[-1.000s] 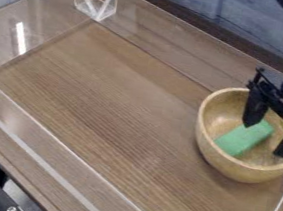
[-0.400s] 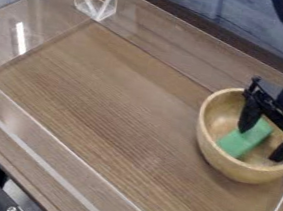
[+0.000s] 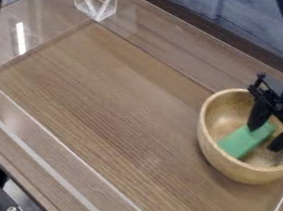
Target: Move green stick from inside the wooden bowl to the table next to it
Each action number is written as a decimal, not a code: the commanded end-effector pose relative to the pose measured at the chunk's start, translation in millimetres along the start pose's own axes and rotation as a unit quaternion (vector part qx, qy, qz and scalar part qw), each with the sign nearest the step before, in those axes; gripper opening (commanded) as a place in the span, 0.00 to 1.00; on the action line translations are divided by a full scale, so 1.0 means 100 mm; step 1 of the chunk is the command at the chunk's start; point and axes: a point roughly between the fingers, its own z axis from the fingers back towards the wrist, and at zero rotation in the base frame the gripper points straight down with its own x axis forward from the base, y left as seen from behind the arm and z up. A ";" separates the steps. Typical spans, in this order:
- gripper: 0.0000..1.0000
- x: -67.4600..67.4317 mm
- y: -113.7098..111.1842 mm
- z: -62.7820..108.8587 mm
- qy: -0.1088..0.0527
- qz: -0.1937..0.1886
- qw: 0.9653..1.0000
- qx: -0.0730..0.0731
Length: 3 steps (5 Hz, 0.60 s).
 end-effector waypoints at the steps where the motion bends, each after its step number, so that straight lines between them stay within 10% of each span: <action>1: 1.00 0.02 0.03 0.32 -0.033 0.044 0.998 0.001; 2: 1.00 -0.03 0.03 0.40 -0.033 0.077 0.996 0.006; 3: 0.00 0.04 0.00 0.34 -0.031 0.082 0.996 0.009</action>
